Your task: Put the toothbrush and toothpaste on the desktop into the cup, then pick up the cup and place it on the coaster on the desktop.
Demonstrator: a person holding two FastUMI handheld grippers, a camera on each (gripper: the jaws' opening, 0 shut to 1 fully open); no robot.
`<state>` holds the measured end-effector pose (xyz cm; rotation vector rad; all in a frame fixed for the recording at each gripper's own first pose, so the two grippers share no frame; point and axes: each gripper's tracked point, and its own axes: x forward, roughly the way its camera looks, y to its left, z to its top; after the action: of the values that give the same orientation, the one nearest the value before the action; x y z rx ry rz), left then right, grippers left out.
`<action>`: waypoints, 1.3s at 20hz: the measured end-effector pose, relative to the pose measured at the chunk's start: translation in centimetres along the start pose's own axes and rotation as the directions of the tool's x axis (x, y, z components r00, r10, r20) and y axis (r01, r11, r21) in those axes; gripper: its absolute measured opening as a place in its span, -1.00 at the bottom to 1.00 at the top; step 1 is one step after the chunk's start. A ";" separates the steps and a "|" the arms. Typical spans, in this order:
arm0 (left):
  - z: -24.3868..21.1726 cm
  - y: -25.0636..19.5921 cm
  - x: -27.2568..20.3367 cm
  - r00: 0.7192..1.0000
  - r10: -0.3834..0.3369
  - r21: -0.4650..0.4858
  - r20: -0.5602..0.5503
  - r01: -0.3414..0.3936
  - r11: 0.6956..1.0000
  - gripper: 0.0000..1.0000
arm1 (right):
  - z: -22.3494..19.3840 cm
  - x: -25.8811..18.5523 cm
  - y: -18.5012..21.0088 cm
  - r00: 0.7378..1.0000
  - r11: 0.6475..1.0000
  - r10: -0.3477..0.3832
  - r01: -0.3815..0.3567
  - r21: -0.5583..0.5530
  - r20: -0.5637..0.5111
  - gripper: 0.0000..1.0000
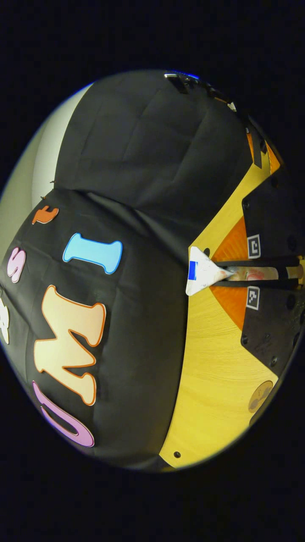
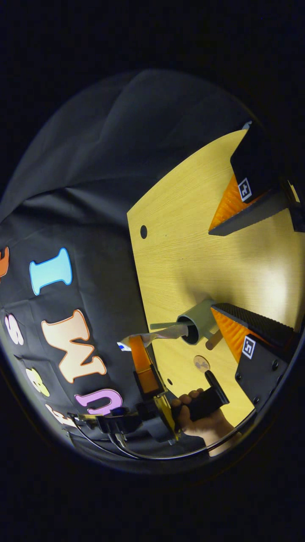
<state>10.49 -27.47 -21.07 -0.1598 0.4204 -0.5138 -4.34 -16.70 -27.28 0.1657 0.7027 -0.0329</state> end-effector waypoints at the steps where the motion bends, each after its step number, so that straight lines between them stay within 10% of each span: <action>1: -0.3 0.0 -0.2 1.000 0.009 0.009 0.005 -0.009 1.000 -0.80 | 0.3 0.4 0.0 1.000 1.000 0.002 -0.002 -0.002 0.004 0.97; 7: -2.6 -0.1 -1.4 0.998 0.029 0.007 -0.051 -0.029 1.000 -0.70 | -0.1 0.6 0.0 0.999 0.999 0.033 -0.033 -0.015 -0.003 0.97; 10: -1.4 0.3 -3.0 0.998 0.059 0.023 -0.026 -0.058 0.998 0.97 | 0.2 1.2 1.0 0.998 0.998 0.059 -0.059 -0.019 -0.004 0.97; 26: -0.3 11.3 -17.2 0.957 0.291 0.076 0.005 -0.290 0.954 0.89 | -2.3 5.1 12.9 0.911 0.979 0.188 -0.204 -0.005 -0.368 0.97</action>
<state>1.84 -9.04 -18.21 -0.0212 0.4217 -0.2396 -0.78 -3.44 -30.48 0.2034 1.0562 0.2118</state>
